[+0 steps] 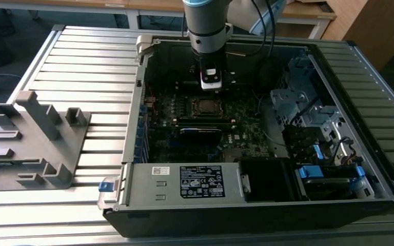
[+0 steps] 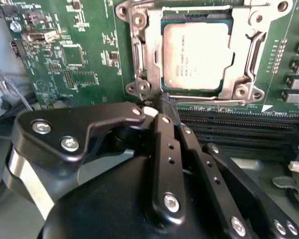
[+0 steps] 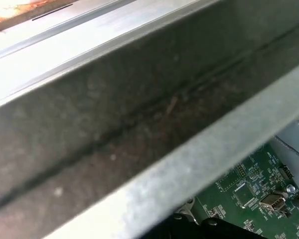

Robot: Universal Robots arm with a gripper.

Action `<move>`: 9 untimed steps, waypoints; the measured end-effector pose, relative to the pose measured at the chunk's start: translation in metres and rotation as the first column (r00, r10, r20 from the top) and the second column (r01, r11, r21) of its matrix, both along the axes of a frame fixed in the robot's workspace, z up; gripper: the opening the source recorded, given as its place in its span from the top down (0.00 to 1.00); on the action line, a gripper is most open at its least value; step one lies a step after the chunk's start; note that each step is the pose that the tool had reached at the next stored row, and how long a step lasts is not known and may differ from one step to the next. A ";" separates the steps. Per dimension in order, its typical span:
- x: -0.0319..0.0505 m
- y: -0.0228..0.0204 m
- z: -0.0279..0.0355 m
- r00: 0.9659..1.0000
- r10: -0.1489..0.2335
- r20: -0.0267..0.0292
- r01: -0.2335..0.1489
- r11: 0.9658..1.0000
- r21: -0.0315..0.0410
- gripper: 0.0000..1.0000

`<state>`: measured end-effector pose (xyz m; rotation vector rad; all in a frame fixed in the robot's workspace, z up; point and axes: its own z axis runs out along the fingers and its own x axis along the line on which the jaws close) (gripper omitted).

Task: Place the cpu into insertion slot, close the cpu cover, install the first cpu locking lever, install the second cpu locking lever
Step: 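Install the first cpu locking lever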

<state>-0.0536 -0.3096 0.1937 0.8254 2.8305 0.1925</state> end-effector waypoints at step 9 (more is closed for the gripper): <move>0.0000 0.0000 0.0225 1.000 0.000 0.000 0.000 1.000 0.000 0.90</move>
